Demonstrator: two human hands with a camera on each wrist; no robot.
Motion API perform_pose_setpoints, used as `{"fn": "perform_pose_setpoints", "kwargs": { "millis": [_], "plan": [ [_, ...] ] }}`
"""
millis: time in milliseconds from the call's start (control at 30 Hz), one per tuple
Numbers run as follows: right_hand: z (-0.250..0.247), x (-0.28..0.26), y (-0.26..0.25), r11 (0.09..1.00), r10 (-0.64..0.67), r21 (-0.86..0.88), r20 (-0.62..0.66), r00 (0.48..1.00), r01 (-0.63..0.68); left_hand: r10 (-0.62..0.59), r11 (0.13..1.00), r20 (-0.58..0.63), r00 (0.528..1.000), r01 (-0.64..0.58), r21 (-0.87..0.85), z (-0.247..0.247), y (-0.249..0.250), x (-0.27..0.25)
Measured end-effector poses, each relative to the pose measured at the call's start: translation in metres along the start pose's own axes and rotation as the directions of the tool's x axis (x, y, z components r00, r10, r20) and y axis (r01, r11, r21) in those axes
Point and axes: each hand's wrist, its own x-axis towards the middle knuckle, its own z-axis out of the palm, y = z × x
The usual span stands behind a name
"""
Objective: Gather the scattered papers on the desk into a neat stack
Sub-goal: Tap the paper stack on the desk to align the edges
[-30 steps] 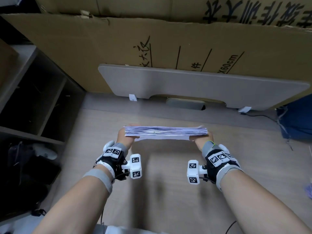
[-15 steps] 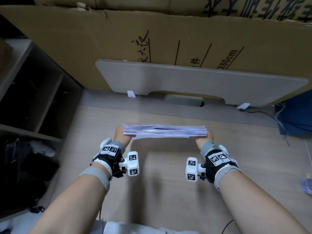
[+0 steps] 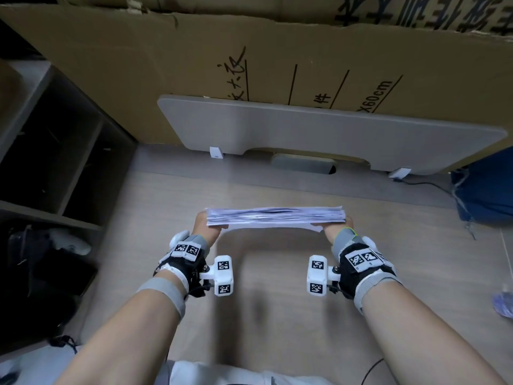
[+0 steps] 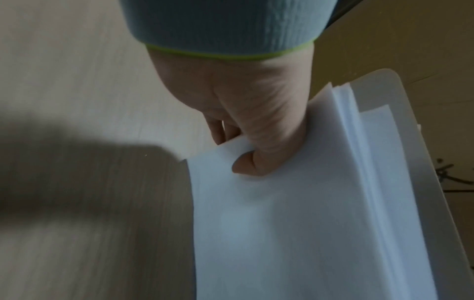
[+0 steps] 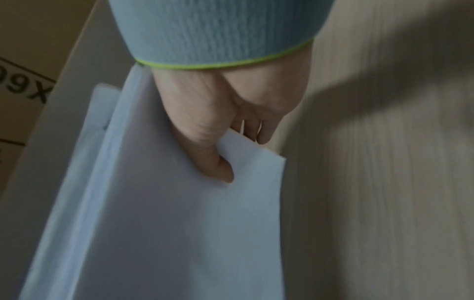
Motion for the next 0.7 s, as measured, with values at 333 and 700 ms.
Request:
{"fn": "perform_pose_setpoints", "kwargs": {
  "millis": [333, 700],
  "plan": [
    [-0.017, -0.02, -0.01, 0.974, -0.103, -0.203, 0.004, 0.995, 0.102, 0.177, 0.977, 0.107, 0.978, -0.162, -0.142, -0.016, 0.041, -0.01],
    [-0.014, -0.031, -0.029, 0.833, -0.459, -0.313, 0.067, 0.886, 0.455, 0.235, 0.946, 0.103, 0.967, -0.252, 0.203, -0.018, 0.069, 0.001]
  ]
}}
